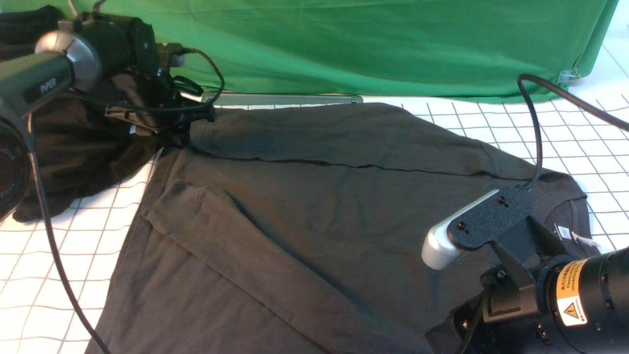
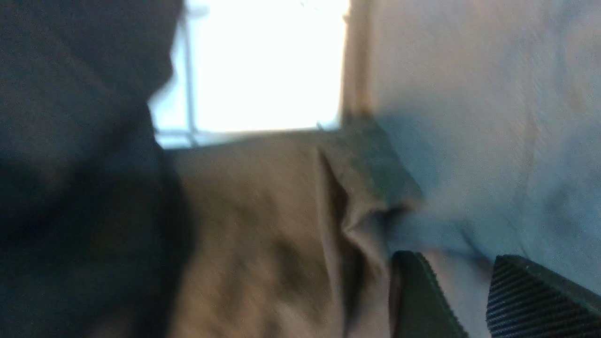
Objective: Fold a long-sleeved shirt over a white checkered tablecloth.
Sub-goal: 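Grab the top left corner of the dark shirt with the left gripper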
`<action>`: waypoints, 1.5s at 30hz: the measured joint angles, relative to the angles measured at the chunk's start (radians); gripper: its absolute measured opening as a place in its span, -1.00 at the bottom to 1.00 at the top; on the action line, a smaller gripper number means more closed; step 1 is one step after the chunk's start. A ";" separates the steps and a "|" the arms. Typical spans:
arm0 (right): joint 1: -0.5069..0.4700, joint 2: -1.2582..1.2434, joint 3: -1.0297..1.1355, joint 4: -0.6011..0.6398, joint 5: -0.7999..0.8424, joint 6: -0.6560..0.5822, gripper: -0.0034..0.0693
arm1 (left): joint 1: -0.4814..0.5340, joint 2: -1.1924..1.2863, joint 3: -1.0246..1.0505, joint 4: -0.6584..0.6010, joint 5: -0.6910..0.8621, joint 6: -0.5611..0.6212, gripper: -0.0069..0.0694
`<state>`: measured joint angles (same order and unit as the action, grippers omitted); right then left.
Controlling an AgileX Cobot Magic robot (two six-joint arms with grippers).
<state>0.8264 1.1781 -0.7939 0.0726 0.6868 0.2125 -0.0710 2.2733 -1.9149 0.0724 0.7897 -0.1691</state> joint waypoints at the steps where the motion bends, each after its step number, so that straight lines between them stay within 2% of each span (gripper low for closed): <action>1: 0.000 0.000 0.000 -0.001 0.000 0.004 -0.09 | 0.007 0.007 0.000 -0.013 -0.010 0.000 -0.22; 5: 0.000 0.000 0.000 -0.002 -0.025 0.032 -0.09 | 0.050 0.037 0.000 -0.082 -0.054 -0.007 -0.16; 12: 0.000 0.000 0.000 -0.002 -0.055 0.059 -0.09 | 0.075 0.047 0.000 -0.082 -0.145 -0.007 -0.11; 20: 0.000 0.000 0.000 -0.002 -0.058 0.081 -0.10 | 0.070 0.048 0.000 -0.187 -0.165 0.149 -0.10; 28: 0.000 0.000 0.000 -0.002 -0.058 0.082 -0.12 | 0.039 0.049 -0.006 -0.183 -0.162 0.248 -0.10; 38: 0.000 0.000 0.000 -0.002 -0.058 0.084 -0.12 | -0.030 0.055 -0.202 -0.079 0.021 0.244 -0.10; 45: 0.000 0.000 0.000 -0.002 -0.058 0.084 -0.12 | -0.050 0.081 -0.231 -0.072 0.124 0.156 -0.10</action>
<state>0.8264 1.1781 -0.7939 0.0704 0.6284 0.2969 -0.1208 2.3544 -2.1458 0.0000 0.9137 -0.0131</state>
